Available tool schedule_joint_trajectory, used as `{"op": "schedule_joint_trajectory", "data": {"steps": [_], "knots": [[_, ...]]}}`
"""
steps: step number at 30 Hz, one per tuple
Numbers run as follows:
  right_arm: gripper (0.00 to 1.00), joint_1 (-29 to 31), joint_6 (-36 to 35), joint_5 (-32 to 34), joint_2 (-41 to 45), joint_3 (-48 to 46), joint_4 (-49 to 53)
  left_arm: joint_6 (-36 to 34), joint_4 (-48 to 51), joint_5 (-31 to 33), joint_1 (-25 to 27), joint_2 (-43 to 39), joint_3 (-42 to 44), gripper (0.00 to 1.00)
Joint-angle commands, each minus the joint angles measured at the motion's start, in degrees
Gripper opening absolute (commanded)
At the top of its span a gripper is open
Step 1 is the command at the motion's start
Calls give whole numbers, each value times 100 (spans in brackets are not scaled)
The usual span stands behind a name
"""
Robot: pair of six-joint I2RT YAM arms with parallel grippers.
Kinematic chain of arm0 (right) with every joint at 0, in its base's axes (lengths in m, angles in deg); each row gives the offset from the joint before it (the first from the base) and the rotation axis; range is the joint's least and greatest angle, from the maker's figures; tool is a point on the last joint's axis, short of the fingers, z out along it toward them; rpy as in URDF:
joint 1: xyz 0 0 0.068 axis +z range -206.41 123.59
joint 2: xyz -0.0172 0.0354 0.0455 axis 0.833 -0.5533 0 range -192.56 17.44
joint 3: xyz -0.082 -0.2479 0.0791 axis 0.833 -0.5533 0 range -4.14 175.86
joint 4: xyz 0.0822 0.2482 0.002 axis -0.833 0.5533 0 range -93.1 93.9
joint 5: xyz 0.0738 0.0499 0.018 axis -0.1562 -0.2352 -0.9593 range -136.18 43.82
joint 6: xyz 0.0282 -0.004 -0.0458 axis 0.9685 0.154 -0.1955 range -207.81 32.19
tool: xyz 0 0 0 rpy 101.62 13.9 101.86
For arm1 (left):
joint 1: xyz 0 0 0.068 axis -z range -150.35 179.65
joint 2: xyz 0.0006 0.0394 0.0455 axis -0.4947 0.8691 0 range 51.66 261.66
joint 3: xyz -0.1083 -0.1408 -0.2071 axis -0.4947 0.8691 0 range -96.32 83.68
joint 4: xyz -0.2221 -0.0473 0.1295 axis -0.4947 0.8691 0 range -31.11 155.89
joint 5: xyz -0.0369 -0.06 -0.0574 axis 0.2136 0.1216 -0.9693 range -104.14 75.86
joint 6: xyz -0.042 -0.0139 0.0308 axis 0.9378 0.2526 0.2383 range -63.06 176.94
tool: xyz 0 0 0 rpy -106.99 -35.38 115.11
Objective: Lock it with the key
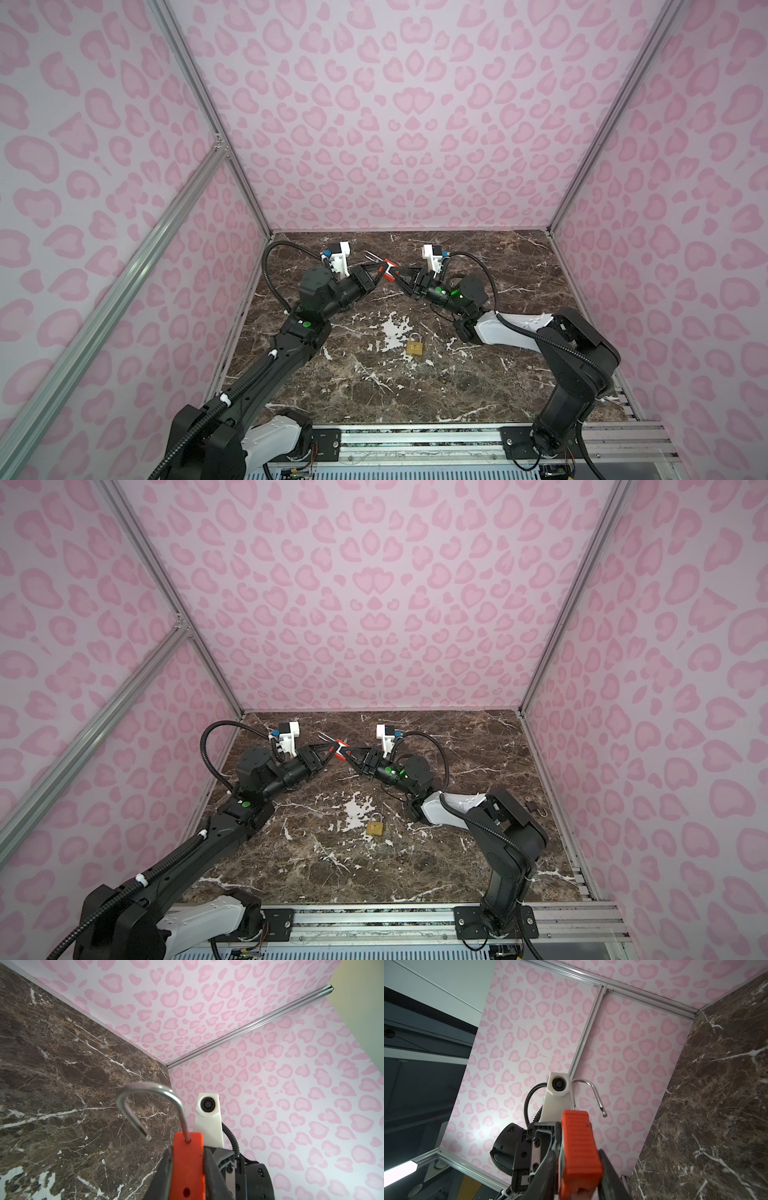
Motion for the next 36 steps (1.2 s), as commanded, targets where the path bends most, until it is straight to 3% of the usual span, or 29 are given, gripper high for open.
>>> {"op": "schedule_joint_trajectory", "data": {"steps": [1, 5, 9, 27, 36], "knots": [[27, -1, 28, 43, -37, -55, -428, -6, -188, 25, -11, -44, 29, 27], [22, -47, 33, 40, -4, -98, -433, -34, -124, 44, -24, -106, 55, 49], [21, -176, 33, 2, 103, -177, -422, -45, -79, 58, -87, -192, 100, 57], [17, -274, 7, -323, 653, -713, -143, -47, 1, -324, -772, -381, 48, 65], [15, -129, 640, -466, 149, -574, -1077, -25, -97, -528, -791, -206, -43, 65]]}}
